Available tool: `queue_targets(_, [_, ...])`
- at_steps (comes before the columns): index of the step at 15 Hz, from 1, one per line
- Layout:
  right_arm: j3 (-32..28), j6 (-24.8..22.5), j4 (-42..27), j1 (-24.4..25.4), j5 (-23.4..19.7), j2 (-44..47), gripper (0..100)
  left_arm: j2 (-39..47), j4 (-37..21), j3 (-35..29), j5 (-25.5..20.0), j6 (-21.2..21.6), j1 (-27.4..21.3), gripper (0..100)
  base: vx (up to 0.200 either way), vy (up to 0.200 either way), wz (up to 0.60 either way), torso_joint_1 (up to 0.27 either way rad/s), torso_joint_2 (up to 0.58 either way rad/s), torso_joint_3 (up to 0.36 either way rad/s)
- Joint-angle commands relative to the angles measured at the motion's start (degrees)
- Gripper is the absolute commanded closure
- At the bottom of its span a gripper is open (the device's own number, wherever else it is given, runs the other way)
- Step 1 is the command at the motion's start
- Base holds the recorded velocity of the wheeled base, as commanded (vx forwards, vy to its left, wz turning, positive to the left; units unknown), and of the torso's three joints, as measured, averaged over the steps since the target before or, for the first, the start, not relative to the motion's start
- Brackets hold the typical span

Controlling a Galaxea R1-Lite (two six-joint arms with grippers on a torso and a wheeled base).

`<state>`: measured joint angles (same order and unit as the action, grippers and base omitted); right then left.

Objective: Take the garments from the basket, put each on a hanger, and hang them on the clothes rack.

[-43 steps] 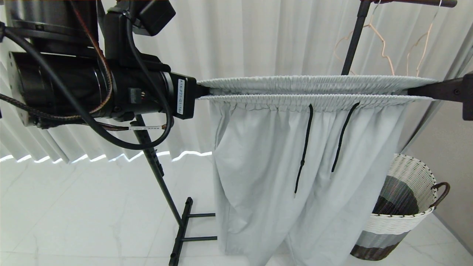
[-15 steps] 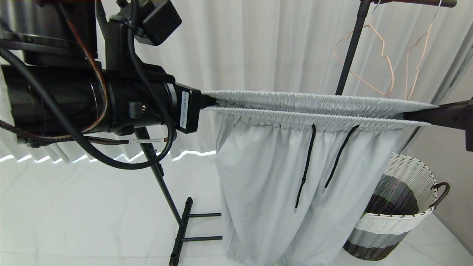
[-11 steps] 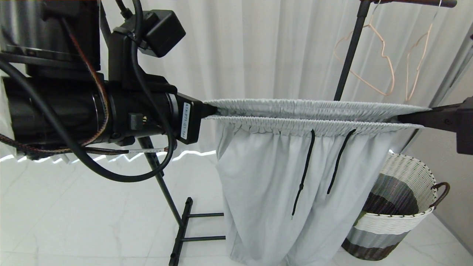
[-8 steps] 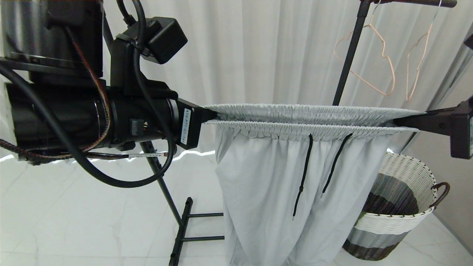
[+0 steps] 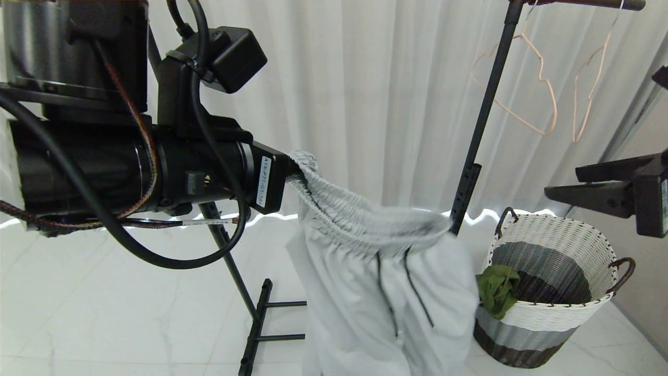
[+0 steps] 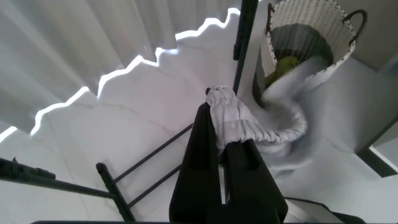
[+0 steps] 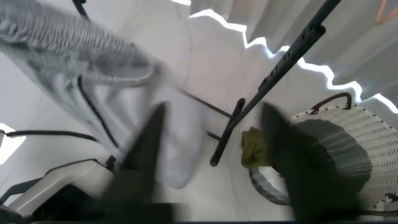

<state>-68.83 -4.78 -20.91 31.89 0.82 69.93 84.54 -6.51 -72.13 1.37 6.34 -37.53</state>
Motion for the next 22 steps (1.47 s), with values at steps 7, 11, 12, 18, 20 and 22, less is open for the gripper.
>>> queue_targets(7, [2.3, -0.5, -9.0, -7.5, 16.8, -4.7, 0, -1.1, -0.2, 0.3, 6.0, 6.8, 5.1, 100, 0.000, 0.000, 0.00, 0.000, 0.00, 0.000])
queue_targets(11, [3.7, -6.4, -10.8, -12.8, 20.8, -7.0, 0, -1.7, 0.1, 0.4, 6.1, 8.3, 11.1, 100, 0.000, 0.000, 0.00, 0.000, 0.00, 0.000])
queue_targets(12, [4.6, -7.9, -10.7, -13.3, 23.1, -7.3, 0, -1.7, 0.1, 0.9, 6.1, 8.3, 12.2, 100, 0.000, 0.000, 0.00, 0.000, 0.00, 0.000])
queue_targets(18, [5.0, -6.9, -10.6, -14.1, 23.4, -8.4, 0, -3.4, 0.3, 1.5, 6.1, 8.3, 13.2, 100, 0.000, 0.000, 0.00, 0.047, -0.13, -0.075])
queue_targets(20, [4.9, -5.9, -10.5, -14.4, 23.2, -8.4, 0, -3.5, 0.4, 1.4, 6.1, 8.3, 13.2, 100, 0.000, 0.000, 0.00, 0.176, -0.44, -0.259])
queue_targets(22, [4.8, -4.8, -10.5, -14.5, 23.2, -8.4, 0, -3.5, 1.2, 1.5, 6.1, 8.3, 13.2, 100, 0.000, 0.000, 0.00, 0.198, -0.47, -0.271])
